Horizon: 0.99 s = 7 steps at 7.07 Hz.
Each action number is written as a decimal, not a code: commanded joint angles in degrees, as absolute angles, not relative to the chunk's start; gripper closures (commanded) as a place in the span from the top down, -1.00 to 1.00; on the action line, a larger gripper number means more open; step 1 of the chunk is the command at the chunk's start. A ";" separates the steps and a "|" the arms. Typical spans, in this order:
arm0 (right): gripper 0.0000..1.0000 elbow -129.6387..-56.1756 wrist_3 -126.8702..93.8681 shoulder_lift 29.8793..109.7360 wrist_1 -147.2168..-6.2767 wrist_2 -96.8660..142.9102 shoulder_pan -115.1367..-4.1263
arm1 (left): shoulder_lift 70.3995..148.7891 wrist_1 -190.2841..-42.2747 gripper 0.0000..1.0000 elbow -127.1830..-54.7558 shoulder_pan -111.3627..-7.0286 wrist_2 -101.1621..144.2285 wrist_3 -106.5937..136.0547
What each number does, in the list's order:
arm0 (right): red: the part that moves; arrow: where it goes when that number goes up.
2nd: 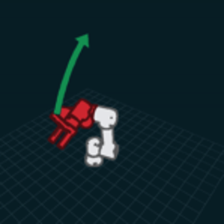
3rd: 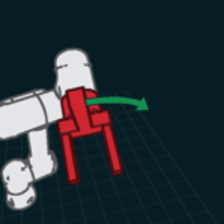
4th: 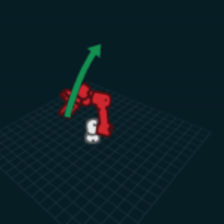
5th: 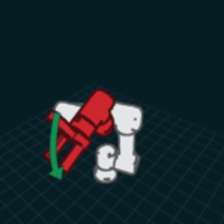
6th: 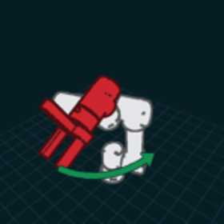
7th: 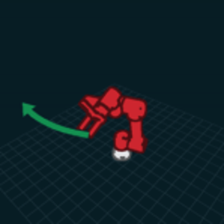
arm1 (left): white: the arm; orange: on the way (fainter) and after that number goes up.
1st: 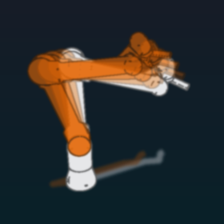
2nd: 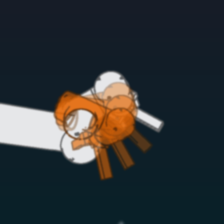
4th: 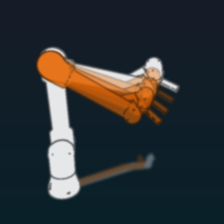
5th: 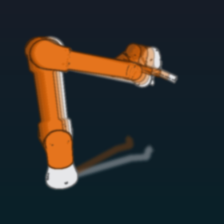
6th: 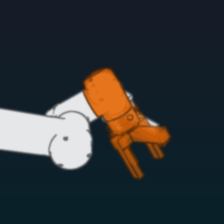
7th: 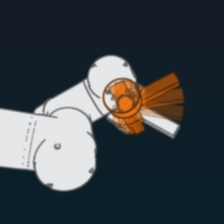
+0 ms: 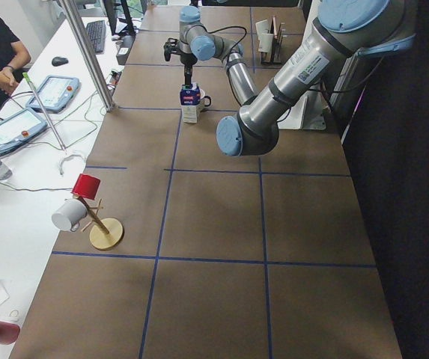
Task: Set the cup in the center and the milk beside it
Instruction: 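Release the milk carton and withdraw the left gripper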
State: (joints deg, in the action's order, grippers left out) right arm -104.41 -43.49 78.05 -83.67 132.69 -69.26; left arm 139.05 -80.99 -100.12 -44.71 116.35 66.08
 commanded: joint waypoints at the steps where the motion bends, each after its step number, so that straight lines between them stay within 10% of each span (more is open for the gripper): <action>1: 1.00 -104.41 -43.33 78.05 -83.67 132.63 -69.26 | 132.49 -77.96 1.00 -111.84 -47.97 116.46 64.35; 7: 1.00 -97.75 -12.29 78.57 -94.98 139.39 -86.72 | 103.49 -78.57 1.00 -114.09 -73.25 128.67 12.50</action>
